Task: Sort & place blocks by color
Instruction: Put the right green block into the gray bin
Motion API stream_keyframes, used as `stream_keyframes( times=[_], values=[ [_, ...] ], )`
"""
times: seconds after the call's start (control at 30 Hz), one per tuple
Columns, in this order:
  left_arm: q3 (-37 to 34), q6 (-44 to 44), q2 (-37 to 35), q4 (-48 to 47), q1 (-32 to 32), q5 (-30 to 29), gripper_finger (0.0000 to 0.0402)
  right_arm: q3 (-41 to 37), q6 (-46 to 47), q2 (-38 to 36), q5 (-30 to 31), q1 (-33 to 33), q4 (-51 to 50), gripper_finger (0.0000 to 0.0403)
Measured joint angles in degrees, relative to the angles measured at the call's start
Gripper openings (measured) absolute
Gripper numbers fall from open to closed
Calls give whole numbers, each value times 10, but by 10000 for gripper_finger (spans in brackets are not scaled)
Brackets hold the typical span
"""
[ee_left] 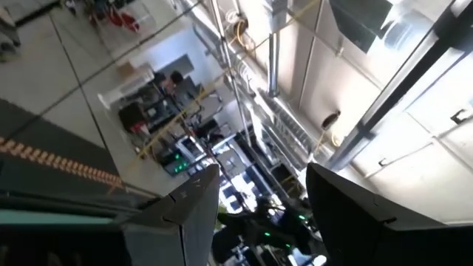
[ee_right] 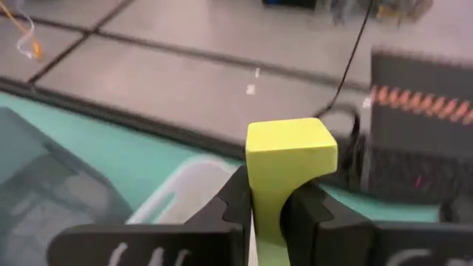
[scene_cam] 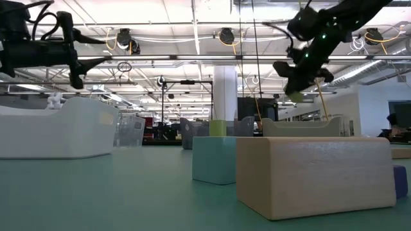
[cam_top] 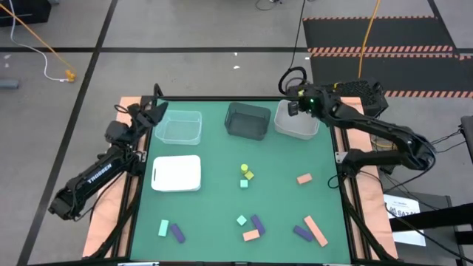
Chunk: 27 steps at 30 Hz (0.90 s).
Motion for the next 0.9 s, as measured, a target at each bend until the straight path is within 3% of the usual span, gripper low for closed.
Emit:
stream_keyframes(
  times=[0.3,0.57,0.9],
  values=[
    [0,-12,0,-7,-62,9,202,0,59,67,-102,-30,-59,35],
    [0,-9,0,-15,-97,-11,202,0,50,85,-120,-30,-60,54],
    [0,26,0,21,-123,-20,202,0,19,84,-169,-32,-59,126]
  ],
)
